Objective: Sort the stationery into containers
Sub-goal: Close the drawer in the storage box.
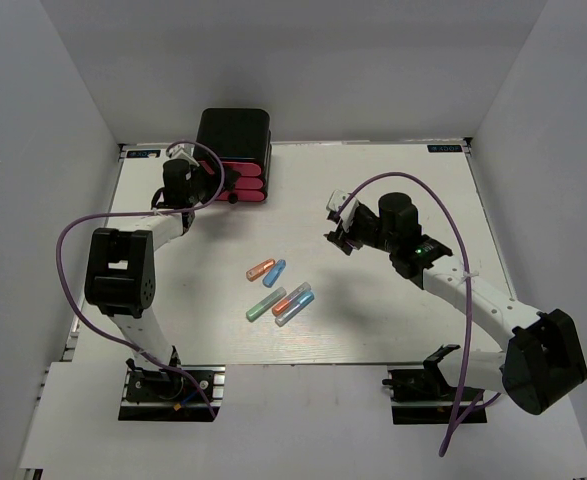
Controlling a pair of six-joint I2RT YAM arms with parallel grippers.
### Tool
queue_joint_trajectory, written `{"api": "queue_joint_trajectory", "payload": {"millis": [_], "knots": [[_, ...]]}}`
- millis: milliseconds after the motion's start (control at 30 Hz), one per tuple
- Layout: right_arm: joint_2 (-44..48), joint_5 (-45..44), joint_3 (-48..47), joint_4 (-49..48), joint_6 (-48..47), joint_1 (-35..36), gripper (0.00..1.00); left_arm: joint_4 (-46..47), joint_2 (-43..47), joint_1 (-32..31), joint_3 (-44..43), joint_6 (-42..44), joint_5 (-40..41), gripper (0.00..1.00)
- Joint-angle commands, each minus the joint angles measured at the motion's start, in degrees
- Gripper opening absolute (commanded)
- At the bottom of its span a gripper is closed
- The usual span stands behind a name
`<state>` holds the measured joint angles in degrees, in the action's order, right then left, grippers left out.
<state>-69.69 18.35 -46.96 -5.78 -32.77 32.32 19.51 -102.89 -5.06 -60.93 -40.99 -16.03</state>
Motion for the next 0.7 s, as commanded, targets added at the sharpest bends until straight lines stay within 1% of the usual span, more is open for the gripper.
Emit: {"api": "queue_joint_trajectory", "payload": {"millis": [0, 67, 100, 167, 433, 533, 667], "knots": [[1.31, 0.72, 0.73, -1.25, -0.01, -0.15, 0.66, -0.44, 0.32, 0.14, -2.35, 0.48, -0.23, 0.86], [1.4, 0.72, 0.73, -1.34, -0.01, -0.15, 0.66, -0.44, 0.32, 0.14, -2.36, 0.48, -0.23, 0.87], [1.4, 0.64, 0.82, -1.25, 0.08, -0.06, 0.66, -0.44, 0.32, 0.14, -2.36, 0.48, -0.23, 0.98], [1.57, 0.64, 0.99, -1.16, -0.01, -0.15, 0.66, -0.44, 0.32, 0.14, -2.36, 0.48, -0.23, 0.99], [1.75, 0.81, 1.17, -1.16, 0.17, -0.32, 0.66, 0.09, 0.32, 0.14, -2.36, -0.14, 0.38, 0.99], [1.75, 0.72, 1.34, -1.25, 0.25, -0.33, 0.66, -1.22, 0.32, 0.14, -2.88, -1.36, 0.91, 0.99], [2.19, 0.72, 1.52, -1.16, 0.25, -0.24, 0.66, -0.44, 0.93, 0.14, -2.36, -2.6, 1.44, 0.99]]}}
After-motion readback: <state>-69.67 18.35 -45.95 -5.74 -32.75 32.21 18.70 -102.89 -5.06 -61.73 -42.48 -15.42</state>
